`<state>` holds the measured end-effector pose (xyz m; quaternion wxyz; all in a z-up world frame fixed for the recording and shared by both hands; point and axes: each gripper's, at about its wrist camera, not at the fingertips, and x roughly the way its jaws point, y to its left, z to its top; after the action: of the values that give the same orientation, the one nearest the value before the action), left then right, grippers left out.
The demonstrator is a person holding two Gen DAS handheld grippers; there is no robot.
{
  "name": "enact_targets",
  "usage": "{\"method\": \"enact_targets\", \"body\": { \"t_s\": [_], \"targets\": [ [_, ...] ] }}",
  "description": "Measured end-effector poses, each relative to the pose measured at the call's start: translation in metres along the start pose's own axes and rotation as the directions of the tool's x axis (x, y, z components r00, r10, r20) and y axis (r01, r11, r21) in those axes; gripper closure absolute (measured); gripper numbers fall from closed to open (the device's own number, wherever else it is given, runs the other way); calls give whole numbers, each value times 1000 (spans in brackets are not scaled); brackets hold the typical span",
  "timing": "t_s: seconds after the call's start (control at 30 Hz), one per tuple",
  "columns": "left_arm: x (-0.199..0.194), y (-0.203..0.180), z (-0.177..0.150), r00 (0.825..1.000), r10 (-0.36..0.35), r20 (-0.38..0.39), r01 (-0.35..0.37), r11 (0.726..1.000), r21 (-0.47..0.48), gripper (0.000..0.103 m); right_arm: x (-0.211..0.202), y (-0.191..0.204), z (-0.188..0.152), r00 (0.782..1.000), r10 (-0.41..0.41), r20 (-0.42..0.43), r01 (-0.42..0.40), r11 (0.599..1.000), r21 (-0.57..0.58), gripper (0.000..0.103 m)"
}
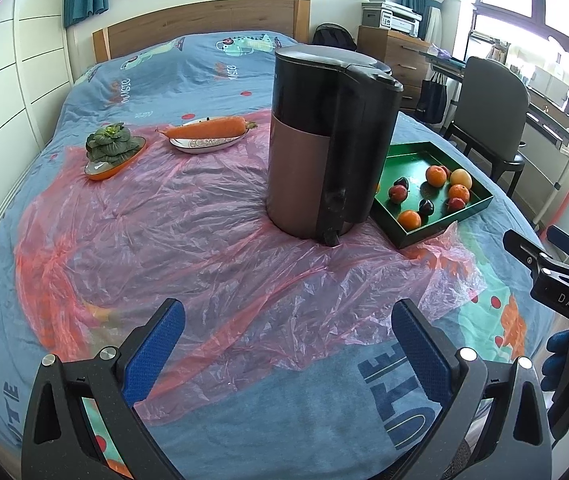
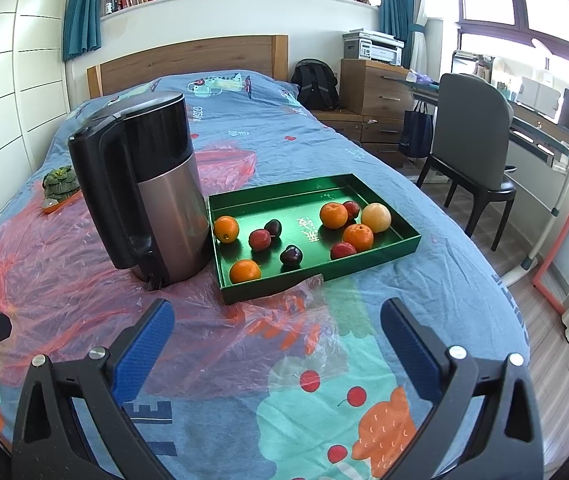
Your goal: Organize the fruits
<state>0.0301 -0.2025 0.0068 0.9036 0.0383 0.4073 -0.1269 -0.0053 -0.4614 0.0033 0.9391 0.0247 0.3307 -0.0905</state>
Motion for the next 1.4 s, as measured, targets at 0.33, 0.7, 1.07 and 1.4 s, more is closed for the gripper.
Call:
{"method": "enact_targets", "body": {
  "t_s": [0.33, 0.7, 1.07, 1.4],
  "targets": [
    [-1, 2, 0, 1000, -11, -3, 11, 1000, -7, 1, -2, 7, -1, 1000, 7, -6, -7, 1000, -16, 0],
    [-3, 0, 2, 1000, -9, 1, 9, 1000, -6, 1, -7, 5, 4, 1000, 1, 3, -1, 1000, -19, 0],
    [-4, 4, 1, 1000, 2, -2, -2, 1000, -15, 1, -7, 4, 7, 1000, 5, -1, -5, 1000, -26, 0],
    [-3, 3, -1, 1000, -4, -10, 4, 1000, -12, 1, -6, 3, 6, 1000, 0, -1, 0, 1000, -25, 0]
  ]
}}
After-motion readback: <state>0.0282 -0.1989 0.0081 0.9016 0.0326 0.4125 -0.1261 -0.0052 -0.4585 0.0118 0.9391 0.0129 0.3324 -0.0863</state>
